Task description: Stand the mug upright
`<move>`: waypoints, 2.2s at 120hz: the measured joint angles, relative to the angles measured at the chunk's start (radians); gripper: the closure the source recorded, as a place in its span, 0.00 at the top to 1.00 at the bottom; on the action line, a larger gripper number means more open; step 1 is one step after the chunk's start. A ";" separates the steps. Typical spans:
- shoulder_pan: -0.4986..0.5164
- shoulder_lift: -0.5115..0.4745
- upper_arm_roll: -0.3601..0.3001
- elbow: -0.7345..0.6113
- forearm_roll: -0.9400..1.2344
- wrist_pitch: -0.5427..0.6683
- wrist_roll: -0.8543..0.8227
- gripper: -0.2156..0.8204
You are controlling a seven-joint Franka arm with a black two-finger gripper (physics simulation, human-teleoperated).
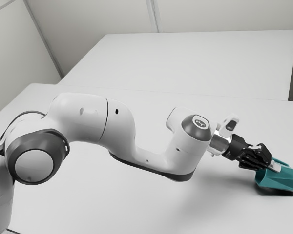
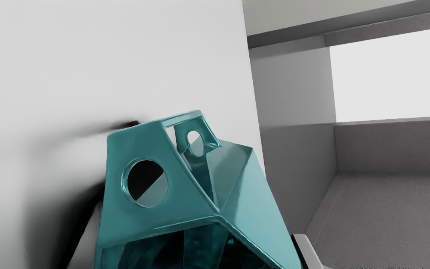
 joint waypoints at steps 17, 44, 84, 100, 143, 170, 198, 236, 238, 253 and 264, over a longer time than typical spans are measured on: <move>-0.001 -0.027 0.001 0.000 0.008 0.006 0.035 0.06; 0.032 -0.154 0.033 -0.073 0.251 0.006 0.048 0.04; 0.214 -0.343 0.046 -0.105 1.090 -0.249 -0.213 0.03; 0.301 -0.403 0.046 -0.106 1.285 -0.404 -0.354 0.03; 0.432 -0.452 0.044 -0.130 1.508 -0.573 -0.614 0.03; 0.475 -0.447 0.043 -0.196 1.545 -0.539 -0.709 0.03; 0.499 -0.455 0.043 -0.268 1.551 -0.500 -0.778 0.03; 0.518 -0.454 0.043 -0.330 1.552 -0.426 -0.840 0.03; 0.518 -0.452 0.043 -0.330 1.552 -0.423 -0.842 0.03; 0.518 -0.441 0.043 -0.331 1.552 -0.403 -0.858 0.03; 0.521 -0.425 0.044 -0.332 1.553 -0.394 -0.868 0.03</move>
